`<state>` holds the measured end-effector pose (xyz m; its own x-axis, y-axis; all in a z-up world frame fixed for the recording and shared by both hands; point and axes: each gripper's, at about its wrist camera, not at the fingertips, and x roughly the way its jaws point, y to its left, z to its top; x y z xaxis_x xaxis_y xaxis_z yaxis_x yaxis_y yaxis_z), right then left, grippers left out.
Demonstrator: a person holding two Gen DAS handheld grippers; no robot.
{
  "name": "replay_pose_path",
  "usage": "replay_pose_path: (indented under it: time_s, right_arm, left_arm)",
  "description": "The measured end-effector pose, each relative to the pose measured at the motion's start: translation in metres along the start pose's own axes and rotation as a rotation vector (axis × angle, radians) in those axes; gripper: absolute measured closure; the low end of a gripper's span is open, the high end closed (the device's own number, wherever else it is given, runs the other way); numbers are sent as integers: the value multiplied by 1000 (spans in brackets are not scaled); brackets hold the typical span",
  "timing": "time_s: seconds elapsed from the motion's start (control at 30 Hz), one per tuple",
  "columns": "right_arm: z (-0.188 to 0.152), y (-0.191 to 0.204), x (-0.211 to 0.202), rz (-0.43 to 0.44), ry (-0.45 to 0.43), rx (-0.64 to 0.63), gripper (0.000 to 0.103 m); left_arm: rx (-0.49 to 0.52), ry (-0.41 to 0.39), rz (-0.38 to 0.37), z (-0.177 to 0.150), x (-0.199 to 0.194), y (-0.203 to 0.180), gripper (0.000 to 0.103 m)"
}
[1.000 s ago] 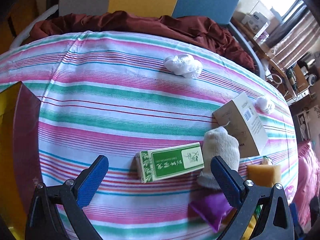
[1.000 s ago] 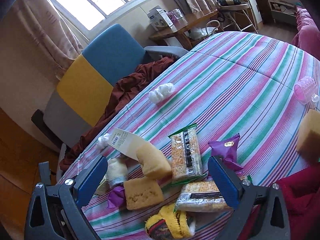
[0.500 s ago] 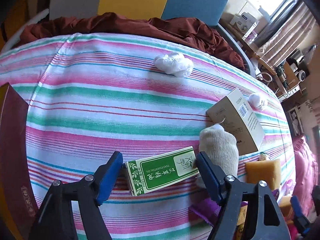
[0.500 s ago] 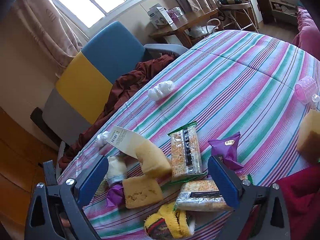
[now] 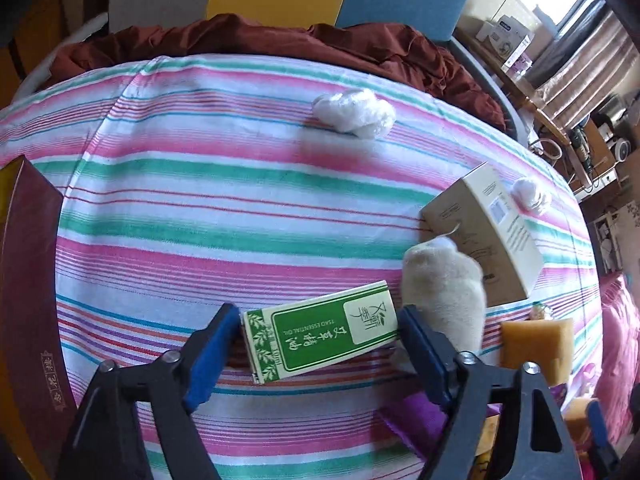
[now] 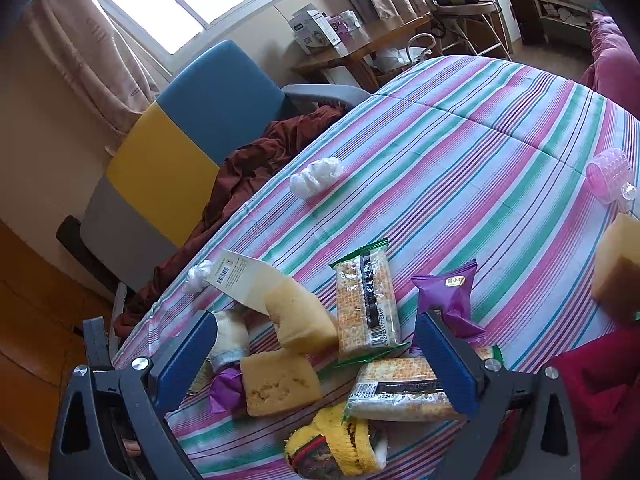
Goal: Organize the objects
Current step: 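Grasp the green-white oil box with left tool while right tool grasps cream box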
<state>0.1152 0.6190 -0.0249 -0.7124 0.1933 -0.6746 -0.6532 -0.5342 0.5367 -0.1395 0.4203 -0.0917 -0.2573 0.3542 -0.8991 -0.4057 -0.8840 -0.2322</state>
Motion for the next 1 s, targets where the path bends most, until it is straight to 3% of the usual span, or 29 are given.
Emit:
replay_pose_path:
  time_s: [0.1,0.47,0.77,1.0]
  right_arm:
    - [0,1,2,-5,8,-4,1]
    - [-2,12,4,-72,13,-78,2]
    - [15,92,40,-96,69,-408,5]
    - [22,145,136,-187,216,-672,11]
  left_arm:
    - [69,-47,9,-8,-6,2,24]
    - [132,-104,-12,-49,-24,17,23]
    - [139,-114,-39,-53,-26,26,23]
    - [170,-131,-25,-60,-24,23,24]
